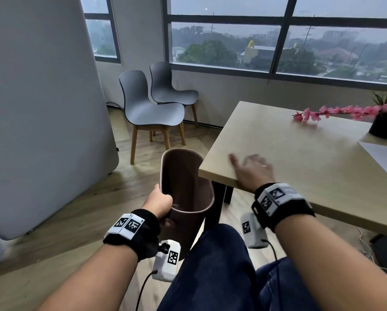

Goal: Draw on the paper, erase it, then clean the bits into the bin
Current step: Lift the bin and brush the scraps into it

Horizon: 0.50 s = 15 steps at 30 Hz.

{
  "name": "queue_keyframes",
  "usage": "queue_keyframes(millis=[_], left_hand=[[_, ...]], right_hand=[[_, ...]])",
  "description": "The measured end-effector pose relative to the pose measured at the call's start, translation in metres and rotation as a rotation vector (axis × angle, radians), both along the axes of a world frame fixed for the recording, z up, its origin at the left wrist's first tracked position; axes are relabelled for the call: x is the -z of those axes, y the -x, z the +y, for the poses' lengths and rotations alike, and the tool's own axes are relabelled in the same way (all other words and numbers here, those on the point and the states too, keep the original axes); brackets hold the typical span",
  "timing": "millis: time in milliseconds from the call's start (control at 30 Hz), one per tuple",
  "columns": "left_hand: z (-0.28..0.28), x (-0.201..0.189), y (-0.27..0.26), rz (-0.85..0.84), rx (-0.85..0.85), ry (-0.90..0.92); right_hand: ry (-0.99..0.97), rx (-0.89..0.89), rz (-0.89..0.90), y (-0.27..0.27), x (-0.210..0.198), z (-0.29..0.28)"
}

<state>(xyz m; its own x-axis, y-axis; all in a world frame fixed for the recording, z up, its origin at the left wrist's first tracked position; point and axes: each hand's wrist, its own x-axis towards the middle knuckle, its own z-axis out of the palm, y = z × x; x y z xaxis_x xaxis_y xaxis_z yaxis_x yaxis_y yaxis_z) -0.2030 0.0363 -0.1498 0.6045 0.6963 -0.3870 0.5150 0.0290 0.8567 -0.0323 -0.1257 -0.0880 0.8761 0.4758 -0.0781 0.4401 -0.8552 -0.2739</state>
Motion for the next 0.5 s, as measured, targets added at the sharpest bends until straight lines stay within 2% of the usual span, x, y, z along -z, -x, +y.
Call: queue_keyframes(millis=[67, 100, 133, 167, 200, 267, 300, 333, 400, 467, 500], left_hand=[[-0.001, -0.002, 0.001, 0.002, 0.003, -0.005], [-0.002, -0.003, 0.001, 0.004, 0.005, -0.008], [-0.002, -0.004, 0.001, 0.006, 0.005, -0.01], [-0.002, -0.004, 0.002, 0.01, 0.006, -0.016], [-0.002, -0.003, 0.002, 0.015, 0.008, -0.021], [-0.001, -0.003, 0.001, 0.02, 0.004, -0.012], [0.0, -0.002, 0.001, 0.018, 0.004, -0.009], [0.0, -0.001, 0.001, 0.018, 0.006, -0.009], [-0.001, -0.002, 0.001, 0.02, 0.0, 0.0], [0.0, -0.001, 0.0, 0.018, 0.004, -0.003], [0.001, 0.0, 0.0, 0.014, 0.004, -0.008]], right_hand=[[-0.113, -0.432, 0.129, 0.031, -0.001, 0.018], [-0.197, -0.577, 0.259, 0.042, -0.003, 0.022], [-0.277, -0.632, 0.333, 0.043, -0.003, 0.024], [-0.326, -0.577, 0.289, 0.036, -0.004, 0.025], [-0.314, -0.428, 0.162, 0.024, -0.003, 0.023], [-0.185, -0.013, -0.022, -0.003, -0.004, 0.016], [-0.113, 0.129, 0.013, -0.012, -0.005, 0.013], [-0.028, 0.161, 0.059, -0.015, -0.006, 0.013], [0.085, -0.021, 0.052, -0.002, -0.006, 0.024], [0.047, -0.389, 0.042, 0.031, -0.009, 0.038], [-0.005, -0.569, 0.123, 0.05, -0.012, 0.045]])
